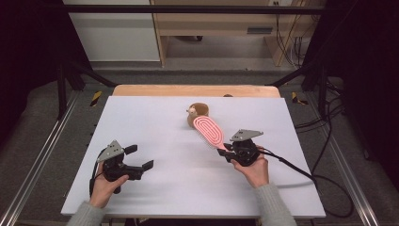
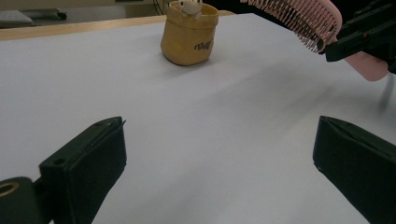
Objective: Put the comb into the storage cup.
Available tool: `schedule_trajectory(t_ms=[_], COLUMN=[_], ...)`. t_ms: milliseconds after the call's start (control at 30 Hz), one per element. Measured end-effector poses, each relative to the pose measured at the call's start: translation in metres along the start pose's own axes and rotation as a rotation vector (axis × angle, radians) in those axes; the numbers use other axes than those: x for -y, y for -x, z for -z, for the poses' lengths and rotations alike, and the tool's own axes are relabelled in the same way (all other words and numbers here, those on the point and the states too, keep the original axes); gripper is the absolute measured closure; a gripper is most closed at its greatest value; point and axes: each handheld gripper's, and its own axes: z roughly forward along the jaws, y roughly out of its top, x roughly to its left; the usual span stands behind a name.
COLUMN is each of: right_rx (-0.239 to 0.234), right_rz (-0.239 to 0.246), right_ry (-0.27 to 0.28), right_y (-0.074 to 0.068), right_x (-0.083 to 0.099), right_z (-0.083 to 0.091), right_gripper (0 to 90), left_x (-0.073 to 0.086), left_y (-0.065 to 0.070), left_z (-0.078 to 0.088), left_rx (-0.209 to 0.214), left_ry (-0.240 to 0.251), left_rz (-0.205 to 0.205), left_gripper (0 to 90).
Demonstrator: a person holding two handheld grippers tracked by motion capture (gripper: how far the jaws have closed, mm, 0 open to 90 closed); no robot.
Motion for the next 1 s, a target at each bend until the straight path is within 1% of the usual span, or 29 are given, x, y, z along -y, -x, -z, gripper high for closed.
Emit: schedule_trajectory(t_ms=[133, 233, 333, 433, 500, 733, 1000], right_rx=[-0.012, -0.008, -0.027, -0.024, -0.032, -0.031, -0.036], right_rz=[0.01, 0.03, 0.033, 0.049, 0.045, 0.049, 0.074], right_ry=[0.012, 0.016, 0.029, 0.029, 0.037, 0.05, 0.057], right_y=[-0.003, -0.007, -0.01, -0.014, -0.015, -0.016, -0.022], right_x=[0.0, -0.001, -0.002, -0.004, -0.004, -0.005, -0.008], right_z=[-0.001, -0.001, -0.002, -0.002, -0.003, -0.002, -0.003], right_gripper=[69.7, 69.7, 69.7, 69.7, 69.7, 69.6, 69.6], left_x=[-0.001, -0.002, -0.004, -0.005, -0.007, -0.012, -0.019], left_y=[0.002, 0.004, 0.006, 0.008, 0.009, 0.013, 0.017], left_z=[-0.001, -0.002, -0.004, -0.004, -0.005, -0.009, -0.009], left_rx=[0.001, 0.003, 0.003, 0.007, 0.009, 0.016, 0.024], left_ry=[0.003, 0.003, 0.003, 0.008, 0.008, 0.017, 0.027], left_rz=[0.011, 0.009, 0.013, 0.017, 0.019, 0.036, 0.04], left_gripper=[2.6, 2.6, 2.6, 2.5, 2.5, 2.5, 2.5])
